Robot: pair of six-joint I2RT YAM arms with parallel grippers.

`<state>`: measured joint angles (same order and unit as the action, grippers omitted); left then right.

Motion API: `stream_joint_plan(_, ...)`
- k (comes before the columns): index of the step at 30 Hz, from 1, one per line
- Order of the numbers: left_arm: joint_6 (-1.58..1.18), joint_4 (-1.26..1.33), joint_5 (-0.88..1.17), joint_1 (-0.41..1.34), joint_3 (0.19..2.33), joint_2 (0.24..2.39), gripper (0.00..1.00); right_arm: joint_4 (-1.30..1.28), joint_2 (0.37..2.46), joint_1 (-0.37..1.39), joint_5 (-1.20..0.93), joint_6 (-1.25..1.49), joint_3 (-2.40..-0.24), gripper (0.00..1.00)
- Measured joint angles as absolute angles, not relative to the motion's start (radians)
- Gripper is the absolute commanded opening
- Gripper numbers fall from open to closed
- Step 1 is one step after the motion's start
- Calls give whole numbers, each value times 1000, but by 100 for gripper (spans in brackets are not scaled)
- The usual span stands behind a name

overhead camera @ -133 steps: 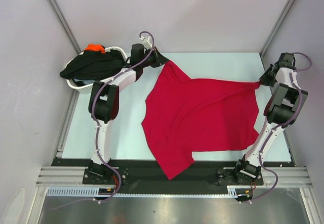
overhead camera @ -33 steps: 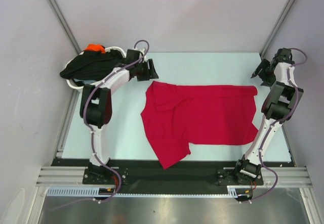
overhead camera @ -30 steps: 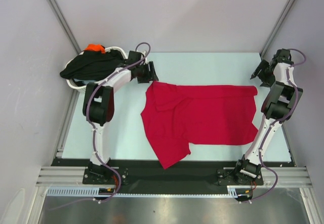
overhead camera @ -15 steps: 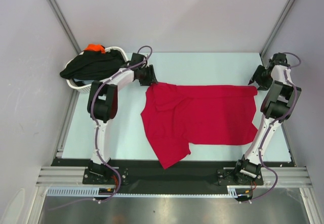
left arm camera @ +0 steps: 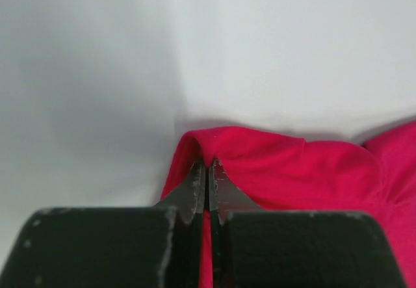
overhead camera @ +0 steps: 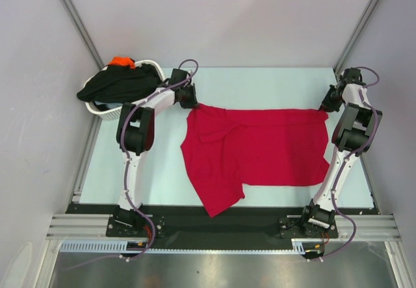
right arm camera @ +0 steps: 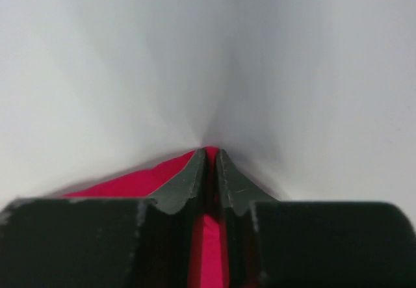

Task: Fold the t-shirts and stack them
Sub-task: Fold the tshirt

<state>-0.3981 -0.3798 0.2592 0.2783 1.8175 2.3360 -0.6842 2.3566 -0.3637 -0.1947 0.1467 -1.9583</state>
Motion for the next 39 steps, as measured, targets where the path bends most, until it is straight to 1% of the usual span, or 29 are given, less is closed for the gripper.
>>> stream_joint_plan(2,-379,-383,216,279,1827,2336,0,-676,2361,-361,-200,155,-1961,9)
stream_joint_plan(4,-355,-396,170,276,1844,2336,1,-676,2369,-360,-206,170,-1974,1)
stream_joint_plan(11,-308,-417,60,248,1919,2336,0,-668,2430,-340,-231,236,-2065,0)
stream_joint_plan(12,-305,-418,46,245,1919,2336,1,-667,2436,-337,-233,243,-2074,2)
stream_joint_plan(13,-303,-422,32,244,1920,2336,7,-668,2444,-333,-237,253,-2088,7)
stream_joint_plan(14,-299,-430,24,243,1921,2336,17,-668,2451,-329,-240,263,-2102,13)
stream_joint_plan(15,-292,-438,17,242,1924,2336,36,-675,2460,-326,-243,272,-2120,31)
stream_joint_plan(17,-283,-456,2,242,1930,2335,49,-705,2480,-318,-239,286,-2176,48)
stream_joint_plan(18,-284,-459,-2,242,1930,2332,58,-731,2494,-316,-225,290,-2217,59)
stream_joint_plan(20,-281,-469,-17,245,1912,2312,66,-782,2502,-315,-179,293,-2285,68)
stream_joint_plan(21,-279,-475,-29,247,1892,2291,70,-812,2502,-319,-148,295,-2314,70)
stream_joint_plan(24,-279,-486,-66,260,1784,2178,70,-882,2450,-348,-56,299,-2320,71)
stream_joint_plan(26,-288,-486,-88,280,1689,2059,68,-906,2364,-386,-4,306,-2234,70)
stream_joint_plan(27,-299,-480,-93,292,1637,1994,66,-926,2320,-405,15,313,-2188,68)
stream_joint_plan(30,-329,-471,-82,329,1505,1814,62,-949,2116,-466,64,327,-1939,63)
stream_joint_plan(33,-350,-445,-30,359,1373,1653,59,-942,1896,-487,82,358,-1651,55)
stream_joint_plan(34,-353,-434,-11,363,1327,1610,58,-940,1831,-488,80,366,-1565,51)
stream_joint_plan(35,-358,-432,12,363,1285,1572,56,-942,1776,-489,73,371,-1496,45)
stream_joint_plan(37,-360,-425,50,360,1204,1517,54,-916,1692,-495,54,380,-1379,42)
stream_joint_plan(39,-362,-428,88,358,1132,1477,51,-878,1622,-501,30,385,-1262,42)
